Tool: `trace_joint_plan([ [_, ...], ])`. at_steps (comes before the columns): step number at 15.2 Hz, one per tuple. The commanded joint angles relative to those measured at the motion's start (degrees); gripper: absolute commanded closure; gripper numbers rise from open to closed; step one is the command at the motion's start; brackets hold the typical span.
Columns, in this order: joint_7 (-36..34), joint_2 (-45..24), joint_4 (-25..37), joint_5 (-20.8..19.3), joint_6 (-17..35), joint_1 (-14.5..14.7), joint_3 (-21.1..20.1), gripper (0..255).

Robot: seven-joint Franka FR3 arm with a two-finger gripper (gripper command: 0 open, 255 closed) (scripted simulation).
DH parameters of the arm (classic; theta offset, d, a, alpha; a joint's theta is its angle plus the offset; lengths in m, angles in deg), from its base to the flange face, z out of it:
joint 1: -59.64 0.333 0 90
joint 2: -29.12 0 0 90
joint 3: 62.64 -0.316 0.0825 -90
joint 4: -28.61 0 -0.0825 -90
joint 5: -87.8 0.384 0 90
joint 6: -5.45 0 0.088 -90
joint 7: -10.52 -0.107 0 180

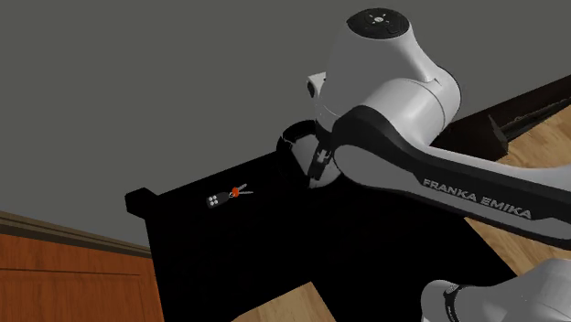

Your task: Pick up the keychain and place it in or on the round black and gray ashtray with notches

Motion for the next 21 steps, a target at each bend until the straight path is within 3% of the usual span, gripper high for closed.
trace_joint_plan([
  [1, 1.31, -3.75, 2.27, -0.47, 1.89, 0.93, -0.94, 0],
  [18, 9.07, -33.36, 25.68, -10.08, 10.30, 9.86, -7.58, 0],
  [21, 9.10, -34.68, 25.76, -10.50, 11.56, 10.19, -7.57, 0],
])
